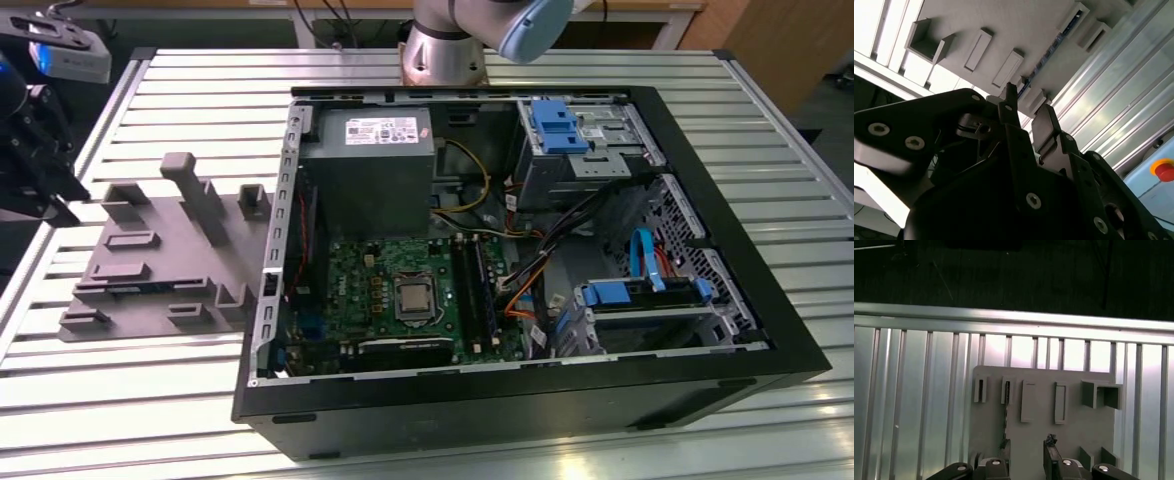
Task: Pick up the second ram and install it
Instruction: 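Pick up the second ram and move it above second insertion slot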
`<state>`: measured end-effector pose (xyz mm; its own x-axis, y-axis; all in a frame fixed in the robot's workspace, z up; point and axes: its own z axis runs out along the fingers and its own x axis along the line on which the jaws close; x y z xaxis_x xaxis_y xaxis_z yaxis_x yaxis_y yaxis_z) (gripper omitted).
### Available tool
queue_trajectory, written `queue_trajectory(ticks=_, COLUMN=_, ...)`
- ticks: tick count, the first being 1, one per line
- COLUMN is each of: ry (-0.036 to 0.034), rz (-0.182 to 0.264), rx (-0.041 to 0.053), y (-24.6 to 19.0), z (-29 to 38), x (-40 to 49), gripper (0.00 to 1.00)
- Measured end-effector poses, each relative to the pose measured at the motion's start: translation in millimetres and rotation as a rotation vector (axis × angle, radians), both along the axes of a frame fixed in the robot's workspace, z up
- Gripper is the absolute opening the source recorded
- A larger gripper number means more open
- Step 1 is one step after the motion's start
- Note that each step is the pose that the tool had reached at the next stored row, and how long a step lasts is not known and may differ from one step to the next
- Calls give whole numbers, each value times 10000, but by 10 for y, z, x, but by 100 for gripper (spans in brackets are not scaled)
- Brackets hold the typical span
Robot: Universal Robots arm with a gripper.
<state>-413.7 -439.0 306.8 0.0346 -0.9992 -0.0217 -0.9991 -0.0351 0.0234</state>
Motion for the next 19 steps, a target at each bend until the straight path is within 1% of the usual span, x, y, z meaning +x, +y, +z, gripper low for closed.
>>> queue_trajectory(ticks=4, ry=-1, rz=-451, rx=1, y=0, z=-71, x=0, gripper=39)
queue_trajectory(ticks=6, ry=-1, rz=-684, rx=1, y=0, z=-95, x=0, gripper=39)
queue_trajectory(ticks=15, ry=0, rz=-722, rx=0, y=0, z=-100, x=1, gripper=39)
queue_trajectory(ticks=19, ry=-1, rz=-722, rx=1, y=-3, z=-119, x=0, gripper=39)
